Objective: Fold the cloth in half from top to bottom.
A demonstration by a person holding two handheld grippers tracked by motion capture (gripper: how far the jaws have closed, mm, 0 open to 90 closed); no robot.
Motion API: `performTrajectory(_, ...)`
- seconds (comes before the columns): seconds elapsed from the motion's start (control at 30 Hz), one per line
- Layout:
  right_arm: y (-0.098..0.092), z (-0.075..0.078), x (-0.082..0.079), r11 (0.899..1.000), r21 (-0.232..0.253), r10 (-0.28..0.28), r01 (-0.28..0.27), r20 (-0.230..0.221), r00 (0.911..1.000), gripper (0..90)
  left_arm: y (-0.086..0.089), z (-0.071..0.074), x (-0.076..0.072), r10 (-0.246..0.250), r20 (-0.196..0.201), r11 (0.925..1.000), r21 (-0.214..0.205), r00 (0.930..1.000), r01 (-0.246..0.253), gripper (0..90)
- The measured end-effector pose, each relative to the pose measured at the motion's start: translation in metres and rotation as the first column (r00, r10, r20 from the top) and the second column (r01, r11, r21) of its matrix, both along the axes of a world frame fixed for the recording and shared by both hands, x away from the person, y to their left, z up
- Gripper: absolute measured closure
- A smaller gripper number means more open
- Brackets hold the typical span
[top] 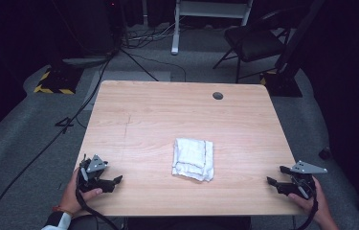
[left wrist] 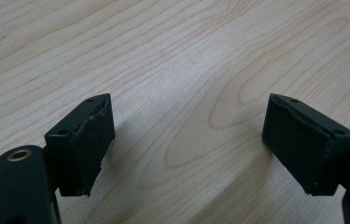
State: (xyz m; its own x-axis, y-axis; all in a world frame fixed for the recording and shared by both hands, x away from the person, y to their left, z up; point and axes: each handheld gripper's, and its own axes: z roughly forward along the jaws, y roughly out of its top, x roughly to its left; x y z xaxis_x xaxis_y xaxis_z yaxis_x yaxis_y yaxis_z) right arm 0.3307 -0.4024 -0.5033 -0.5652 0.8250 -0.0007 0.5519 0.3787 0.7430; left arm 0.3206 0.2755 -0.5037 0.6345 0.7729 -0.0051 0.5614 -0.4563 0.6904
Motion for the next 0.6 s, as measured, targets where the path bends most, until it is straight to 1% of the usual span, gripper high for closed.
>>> performTrajectory(0.2, 0.0014, -0.0001, 0.001, 1.0, -0.002, -0.017, 0.017, 0.0, 0.9999, 20.8, 0.0003, -0.0001, -0.0002, 0.003, 0.0, 1.0, -0.002, 1.0, -0.003, 17.4)
performTrajectory(0.27, 0.0017, -0.0001, 0.0011, 1.0, -0.002, -0.02, 0.02, 0.0, 0.9998, 20.8, 0.0001, -0.0002, -0.0006, 0.015, -0.003, 0.9999, -0.005, 0.9999, -0.015, 17.0)
performTrajectory(0.6, 0.002, -0.0001, 0.0013, 0.999, -0.004, -0.033, 0.033, 0.0, 0.9995, 20.8, 0.0001, -0.0002, -0.0006, 0.015, -0.003, 0.9999, -0.005, 0.9999, -0.015, 16.8)
